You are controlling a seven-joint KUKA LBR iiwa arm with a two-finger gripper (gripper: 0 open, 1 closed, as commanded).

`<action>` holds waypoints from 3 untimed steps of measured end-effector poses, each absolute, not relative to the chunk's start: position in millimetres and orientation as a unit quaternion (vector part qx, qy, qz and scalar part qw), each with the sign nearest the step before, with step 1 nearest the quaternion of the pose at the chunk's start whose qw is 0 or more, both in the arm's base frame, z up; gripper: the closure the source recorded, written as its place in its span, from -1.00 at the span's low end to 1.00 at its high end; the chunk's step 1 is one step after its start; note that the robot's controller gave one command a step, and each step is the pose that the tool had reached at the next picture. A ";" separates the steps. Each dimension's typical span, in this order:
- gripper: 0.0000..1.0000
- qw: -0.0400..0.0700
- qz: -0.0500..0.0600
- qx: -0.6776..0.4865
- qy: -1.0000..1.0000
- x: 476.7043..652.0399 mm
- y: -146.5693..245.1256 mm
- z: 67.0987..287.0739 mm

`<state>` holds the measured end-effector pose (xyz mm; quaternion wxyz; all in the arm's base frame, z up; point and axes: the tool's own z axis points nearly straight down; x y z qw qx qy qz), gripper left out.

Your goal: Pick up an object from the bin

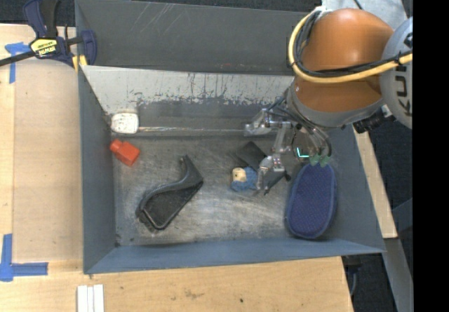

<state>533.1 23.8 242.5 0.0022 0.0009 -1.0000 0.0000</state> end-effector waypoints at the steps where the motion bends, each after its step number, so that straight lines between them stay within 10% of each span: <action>1: -1.00 0.002 0.000 -0.008 -1.000 536.1 -21.0 102.2; 2: 1.00 -0.002 0.000 -0.008 -1.000 538.8 -19.7 107.2; 3: -1.00 -0.002 0.000 -0.008 -1.000 538.3 -19.9 106.5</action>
Offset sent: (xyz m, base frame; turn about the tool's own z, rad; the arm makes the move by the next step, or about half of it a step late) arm 0.0044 -0.0430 -0.1363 0.0161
